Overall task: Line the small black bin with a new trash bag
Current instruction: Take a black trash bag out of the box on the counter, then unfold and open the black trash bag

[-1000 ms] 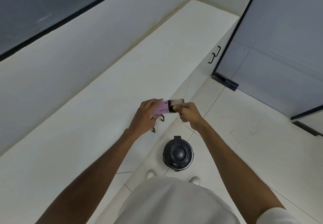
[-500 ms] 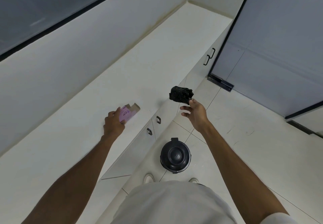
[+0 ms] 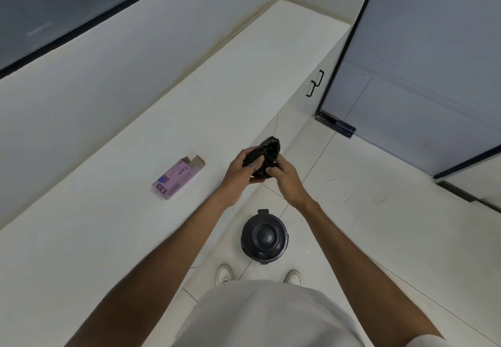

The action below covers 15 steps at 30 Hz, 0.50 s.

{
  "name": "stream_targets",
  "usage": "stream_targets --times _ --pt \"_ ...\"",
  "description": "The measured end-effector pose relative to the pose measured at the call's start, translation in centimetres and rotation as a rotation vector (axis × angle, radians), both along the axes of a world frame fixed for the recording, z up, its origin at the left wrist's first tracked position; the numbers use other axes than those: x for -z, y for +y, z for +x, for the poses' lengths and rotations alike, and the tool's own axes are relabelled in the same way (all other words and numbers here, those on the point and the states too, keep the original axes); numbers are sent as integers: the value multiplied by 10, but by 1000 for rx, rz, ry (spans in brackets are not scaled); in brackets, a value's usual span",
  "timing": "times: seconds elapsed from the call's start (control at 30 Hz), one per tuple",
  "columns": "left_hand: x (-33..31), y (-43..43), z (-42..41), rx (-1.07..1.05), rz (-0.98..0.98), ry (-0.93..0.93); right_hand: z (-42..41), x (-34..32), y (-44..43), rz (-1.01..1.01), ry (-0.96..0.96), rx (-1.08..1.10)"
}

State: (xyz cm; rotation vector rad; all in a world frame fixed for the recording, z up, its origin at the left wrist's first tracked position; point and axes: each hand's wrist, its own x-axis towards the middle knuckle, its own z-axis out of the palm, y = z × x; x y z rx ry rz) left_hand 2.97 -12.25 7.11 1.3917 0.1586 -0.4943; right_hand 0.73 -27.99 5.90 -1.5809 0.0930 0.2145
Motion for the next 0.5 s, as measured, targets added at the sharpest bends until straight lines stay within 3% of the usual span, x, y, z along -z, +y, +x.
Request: stream_targets --times 0.13,0.27,0.5 --pt "3 -16 -10 -9 125 -89 -1 -10 -21 175 135 107" --pt "5 -24 -19 14 163 -124 2 -16 -39 108 140 222" --pt "6 -28 -24 -84 96 2 4 -24 -82 547 311 499"
